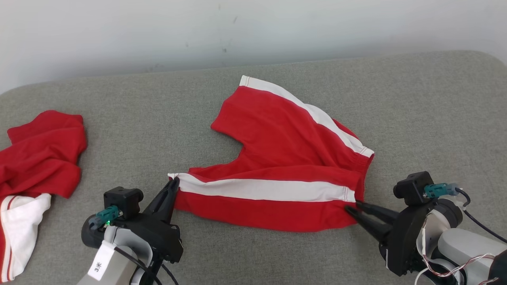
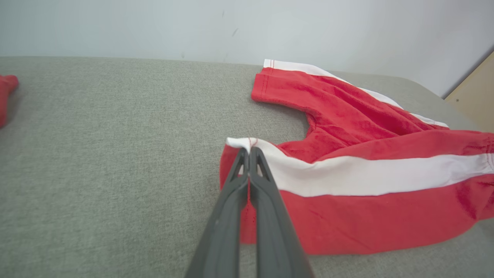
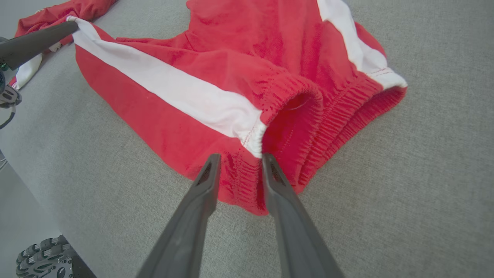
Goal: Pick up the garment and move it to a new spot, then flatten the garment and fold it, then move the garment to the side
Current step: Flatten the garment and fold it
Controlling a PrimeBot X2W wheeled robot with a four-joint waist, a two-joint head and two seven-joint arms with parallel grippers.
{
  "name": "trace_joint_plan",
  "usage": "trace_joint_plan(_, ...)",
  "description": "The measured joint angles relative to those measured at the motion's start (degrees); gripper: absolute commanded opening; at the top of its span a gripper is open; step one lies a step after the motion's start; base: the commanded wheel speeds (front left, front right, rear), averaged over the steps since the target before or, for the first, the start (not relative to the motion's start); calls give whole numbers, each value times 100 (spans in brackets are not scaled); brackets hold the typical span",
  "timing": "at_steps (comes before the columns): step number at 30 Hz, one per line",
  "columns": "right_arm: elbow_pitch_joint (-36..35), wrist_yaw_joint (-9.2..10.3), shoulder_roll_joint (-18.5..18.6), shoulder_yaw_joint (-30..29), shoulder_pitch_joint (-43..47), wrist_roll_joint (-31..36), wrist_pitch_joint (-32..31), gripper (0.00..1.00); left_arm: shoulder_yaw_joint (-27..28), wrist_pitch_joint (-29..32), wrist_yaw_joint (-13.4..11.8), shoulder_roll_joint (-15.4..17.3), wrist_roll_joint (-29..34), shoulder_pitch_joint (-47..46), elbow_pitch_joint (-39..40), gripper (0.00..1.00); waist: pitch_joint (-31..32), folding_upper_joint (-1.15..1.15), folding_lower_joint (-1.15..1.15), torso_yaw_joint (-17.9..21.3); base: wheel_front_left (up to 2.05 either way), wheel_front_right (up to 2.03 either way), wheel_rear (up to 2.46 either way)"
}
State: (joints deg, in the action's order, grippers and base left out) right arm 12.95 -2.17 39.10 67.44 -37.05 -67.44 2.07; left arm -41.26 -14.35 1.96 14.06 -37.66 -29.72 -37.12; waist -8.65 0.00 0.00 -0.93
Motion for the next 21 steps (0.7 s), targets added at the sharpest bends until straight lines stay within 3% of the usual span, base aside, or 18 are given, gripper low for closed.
trace_joint_plan(4,-15,15,-19,14,-16,8,-55,0,-25,0,5,1,94,11,-9,0,-21,0,0,-17,0,0,0)
trace_joint_plan(6,-16,15,-21,12,-22,8,-56,0,-71,-7,8,4,130,11,-62,30,-21,0,0,-17,0,0,0)
trace_joint_plan(7,-15,15,-21,11,-27,8,-57,0,-93,-7,8,12,146,12,-93,83,-19,0,0,-16,0,0,0)
trace_joint_plan(8,-8,15,-24,11,-35,8,-57,0,-111,-7,7,19,167,12,-122,100,-11,0,0,-14,0,0,0)
trace_joint_plan(21,-18,23,-3,-24,-2,-42,-23,0,-277,13,11,87,343,236,-218,100,51,0,0,-85,0,0,0)
